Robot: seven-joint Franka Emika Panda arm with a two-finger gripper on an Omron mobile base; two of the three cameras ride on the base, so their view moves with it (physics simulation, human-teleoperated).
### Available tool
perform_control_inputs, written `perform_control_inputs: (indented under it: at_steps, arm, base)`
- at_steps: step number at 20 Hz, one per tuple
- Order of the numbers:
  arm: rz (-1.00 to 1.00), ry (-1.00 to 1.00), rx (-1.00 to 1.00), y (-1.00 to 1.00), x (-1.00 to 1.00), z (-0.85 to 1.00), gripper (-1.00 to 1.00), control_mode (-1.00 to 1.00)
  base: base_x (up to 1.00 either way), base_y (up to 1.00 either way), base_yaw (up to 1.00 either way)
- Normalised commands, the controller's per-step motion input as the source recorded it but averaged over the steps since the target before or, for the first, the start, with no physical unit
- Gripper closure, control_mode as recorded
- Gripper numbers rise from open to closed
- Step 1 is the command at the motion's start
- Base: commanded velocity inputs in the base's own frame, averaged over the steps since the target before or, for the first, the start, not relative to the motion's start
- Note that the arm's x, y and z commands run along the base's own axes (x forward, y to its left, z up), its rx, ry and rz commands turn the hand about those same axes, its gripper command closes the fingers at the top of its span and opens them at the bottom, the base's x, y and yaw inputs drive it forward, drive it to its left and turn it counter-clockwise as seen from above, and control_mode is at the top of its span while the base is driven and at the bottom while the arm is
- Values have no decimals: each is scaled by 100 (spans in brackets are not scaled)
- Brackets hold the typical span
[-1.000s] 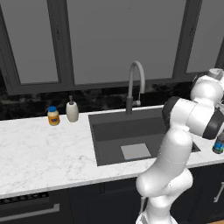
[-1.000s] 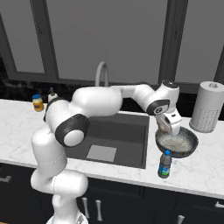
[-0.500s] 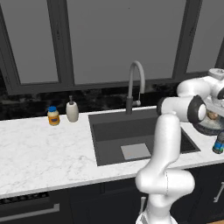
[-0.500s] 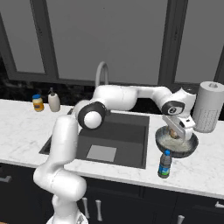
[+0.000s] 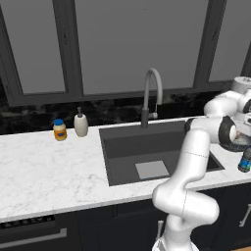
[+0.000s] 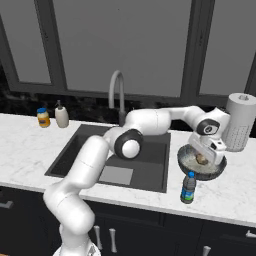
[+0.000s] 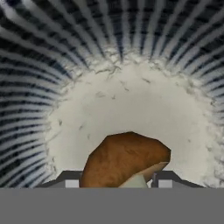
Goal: Pick the mushroom from the sink and place it in the bowl. Then pick the bowl and place it in the microwave. Then close the microwave door and press the start button.
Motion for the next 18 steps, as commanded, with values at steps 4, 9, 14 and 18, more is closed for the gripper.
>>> perform_control_inputs:
  at_steps: [4, 9, 14, 18]
  arm:
    - [1, 5, 0, 46, 13, -60, -100, -100]
    - [0, -1, 0, 12, 2, -20, -100, -100]
    - [0, -13, 0, -10, -63, 1, -100, -100]
    - [0, -19, 0, 0, -88, 12, -100, -100]
  base:
    - [0, 0, 0]
    - [0, 0, 0]
    - [0, 0, 0]
    - [0, 0, 0]
